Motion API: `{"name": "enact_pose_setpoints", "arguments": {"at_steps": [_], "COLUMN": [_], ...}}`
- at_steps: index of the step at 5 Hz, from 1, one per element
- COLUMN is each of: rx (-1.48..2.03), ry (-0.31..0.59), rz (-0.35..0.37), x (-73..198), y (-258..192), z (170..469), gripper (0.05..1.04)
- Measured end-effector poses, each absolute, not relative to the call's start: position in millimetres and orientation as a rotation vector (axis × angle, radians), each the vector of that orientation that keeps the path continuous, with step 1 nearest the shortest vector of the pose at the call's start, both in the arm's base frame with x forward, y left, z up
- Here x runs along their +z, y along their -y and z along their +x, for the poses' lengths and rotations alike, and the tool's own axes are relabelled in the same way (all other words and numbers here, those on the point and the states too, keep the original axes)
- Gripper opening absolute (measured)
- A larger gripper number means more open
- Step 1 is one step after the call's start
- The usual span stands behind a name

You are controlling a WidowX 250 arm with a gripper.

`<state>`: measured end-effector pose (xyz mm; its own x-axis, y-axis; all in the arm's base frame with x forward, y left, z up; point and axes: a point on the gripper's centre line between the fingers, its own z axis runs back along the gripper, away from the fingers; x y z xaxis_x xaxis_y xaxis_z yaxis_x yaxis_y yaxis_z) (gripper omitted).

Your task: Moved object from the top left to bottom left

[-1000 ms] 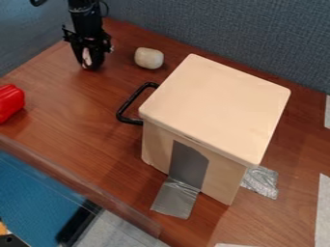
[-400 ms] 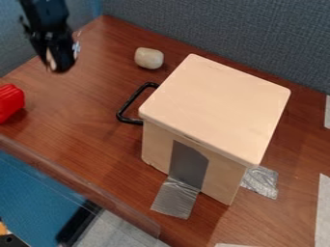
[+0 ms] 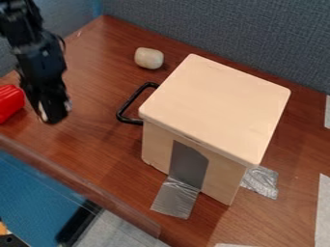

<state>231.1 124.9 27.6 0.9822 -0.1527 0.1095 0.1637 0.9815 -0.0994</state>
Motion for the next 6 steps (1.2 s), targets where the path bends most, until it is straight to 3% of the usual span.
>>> {"name": "enact_pose_setpoints", "arguments": {"at_steps": [1,2,3,4,5,6], "rx": [-0.21,-0.242,-0.243,-0.225,-0.176,-0.144], "ry": [0.064,0.016,-0.012,-0.014,0.058,0.075], "rz": [-0.058,-0.008,0.033,0.02,0.02,0.014], "x": [13,2,3,14,52,78], "y": [-116,-112,-116,-115,-121,-123], "z": [221,205,196,196,202,192], "gripper": [0.411,0.487,0.798,1.0,1.003,1.0]}}
